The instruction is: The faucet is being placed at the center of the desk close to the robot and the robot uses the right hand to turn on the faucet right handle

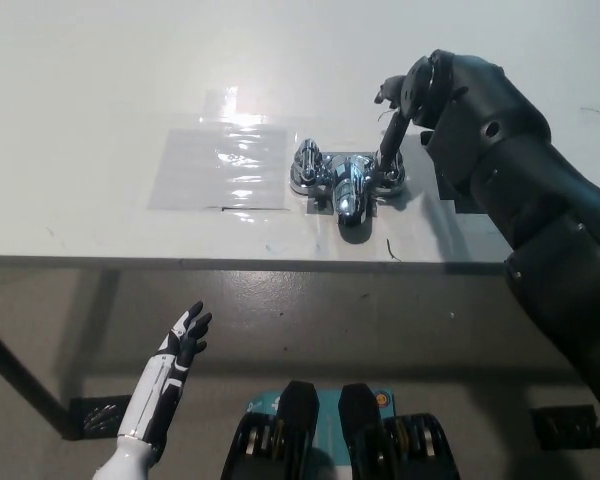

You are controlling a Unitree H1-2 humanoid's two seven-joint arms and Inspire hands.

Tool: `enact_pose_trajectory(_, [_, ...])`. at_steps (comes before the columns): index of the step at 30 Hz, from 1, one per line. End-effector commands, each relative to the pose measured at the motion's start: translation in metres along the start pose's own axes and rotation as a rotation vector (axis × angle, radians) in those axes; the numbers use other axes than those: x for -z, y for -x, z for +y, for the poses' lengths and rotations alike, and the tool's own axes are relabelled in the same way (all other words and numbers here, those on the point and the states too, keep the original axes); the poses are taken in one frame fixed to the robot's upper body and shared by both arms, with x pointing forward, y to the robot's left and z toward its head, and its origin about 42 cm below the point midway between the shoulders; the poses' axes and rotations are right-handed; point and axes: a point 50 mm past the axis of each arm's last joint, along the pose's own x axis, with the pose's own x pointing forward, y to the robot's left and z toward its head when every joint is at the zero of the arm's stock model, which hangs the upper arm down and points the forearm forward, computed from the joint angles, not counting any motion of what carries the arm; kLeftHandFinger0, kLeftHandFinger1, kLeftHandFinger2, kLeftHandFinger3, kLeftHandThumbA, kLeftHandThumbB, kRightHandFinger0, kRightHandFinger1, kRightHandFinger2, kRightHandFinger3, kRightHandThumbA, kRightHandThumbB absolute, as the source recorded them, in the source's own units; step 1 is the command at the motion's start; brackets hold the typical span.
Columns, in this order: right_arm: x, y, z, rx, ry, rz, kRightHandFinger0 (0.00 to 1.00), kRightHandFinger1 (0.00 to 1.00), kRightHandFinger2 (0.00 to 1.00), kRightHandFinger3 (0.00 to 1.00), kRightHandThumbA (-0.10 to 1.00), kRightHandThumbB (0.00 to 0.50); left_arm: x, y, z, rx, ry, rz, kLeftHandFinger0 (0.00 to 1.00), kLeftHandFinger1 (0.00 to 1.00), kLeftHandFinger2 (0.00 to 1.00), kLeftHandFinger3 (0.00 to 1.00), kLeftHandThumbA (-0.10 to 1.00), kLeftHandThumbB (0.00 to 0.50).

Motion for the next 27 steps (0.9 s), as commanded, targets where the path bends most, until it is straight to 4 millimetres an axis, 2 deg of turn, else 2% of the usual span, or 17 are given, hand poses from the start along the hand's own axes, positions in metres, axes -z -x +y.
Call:
enact_pose_trajectory(1, [-0.003, 0.009, -0.026, 0.168, 0.073, 0.044, 1.0, 1.0, 1.0, 1.0, 0.97, 0.198, -0.014, -0.004, 0.003, 0.004, -0.004, -0.074, 1.0, 1.0, 1.0, 1.0, 1.0, 0.154])
enact_pose_trajectory(2, [0.001, 0.008, -0.026, 0.177, 0.08, 0.056, 1.0, 1.0, 1.0, 1.0, 0.93, 0.228, -0.014, -0.004, 0.003, 0.005, -0.004, -0.074, 1.0, 1.0, 1.0, 1.0, 1.0, 0.155])
enact_pose_trajectory(4, [0.005, 0.007, -0.026, 0.159, 0.1, 0.07, 1.0, 1.0, 1.0, 1.0, 0.92, 0.212, -0.014, -0.004, 0.004, 0.004, -0.003, -0.073, 1.0, 1.0, 1.0, 1.0, 1.0, 0.146])
enact_pose_trajectory(7, [0.008, 0.007, -0.026, 0.148, 0.114, 0.074, 1.0, 1.0, 1.0, 1.0, 0.92, 0.21, -0.013, -0.003, 0.004, 0.002, -0.002, -0.07, 1.0, 1.0, 1.0, 1.0, 1.0, 0.138])
enact_pose_trajectory(10, [0.014, 0.005, -0.026, 0.127, 0.121, 0.088, 1.0, 1.0, 1.0, 1.0, 0.93, 0.211, -0.013, -0.004, 0.004, -0.001, -0.011, -0.069, 1.0, 1.0, 1.0, 1.0, 1.0, 0.157])
enact_pose_trajectory(12, [0.017, 0.005, -0.027, 0.109, 0.113, 0.097, 1.0, 1.0, 1.0, 1.0, 0.92, 0.215, -0.013, -0.003, 0.004, -0.002, -0.009, -0.069, 1.0, 1.0, 1.0, 1.0, 1.0, 0.147])
enact_pose_trajectory(18, [0.025, 0.005, -0.031, 0.104, 0.107, 0.123, 1.0, 1.0, 1.0, 1.0, 0.84, 0.275, -0.013, -0.005, 0.006, 0.0, -0.028, -0.075, 1.0, 1.0, 1.0, 1.0, 1.0, 0.145])
enact_pose_trajectory(19, [0.025, 0.006, -0.032, 0.085, 0.127, 0.133, 1.0, 1.0, 1.0, 1.0, 0.89, 0.269, -0.013, -0.005, 0.006, 0.0, -0.033, -0.078, 1.0, 1.0, 1.0, 1.0, 1.0, 0.139])
enact_pose_trajectory(24, [0.027, 0.009, -0.037, 0.008, 0.154, 0.127, 1.0, 1.0, 1.0, 1.0, 0.96, 0.229, -0.012, -0.006, 0.005, -0.002, -0.021, -0.079, 1.0, 1.0, 1.0, 1.0, 1.0, 0.145])
enact_pose_trajectory(25, [0.028, 0.01, -0.039, 0.01, 0.145, 0.128, 1.0, 1.0, 1.0, 1.0, 0.89, 0.262, -0.013, -0.006, 0.006, -0.004, -0.025, -0.079, 1.0, 1.0, 1.0, 1.0, 1.0, 0.151])
enact_pose_trajectory(27, [0.028, 0.01, -0.041, 0.019, 0.152, 0.128, 1.0, 1.0, 1.0, 1.0, 0.85, 0.281, -0.013, -0.006, 0.006, -0.004, -0.023, -0.078, 1.0, 1.0, 1.0, 1.0, 1.0, 0.149])
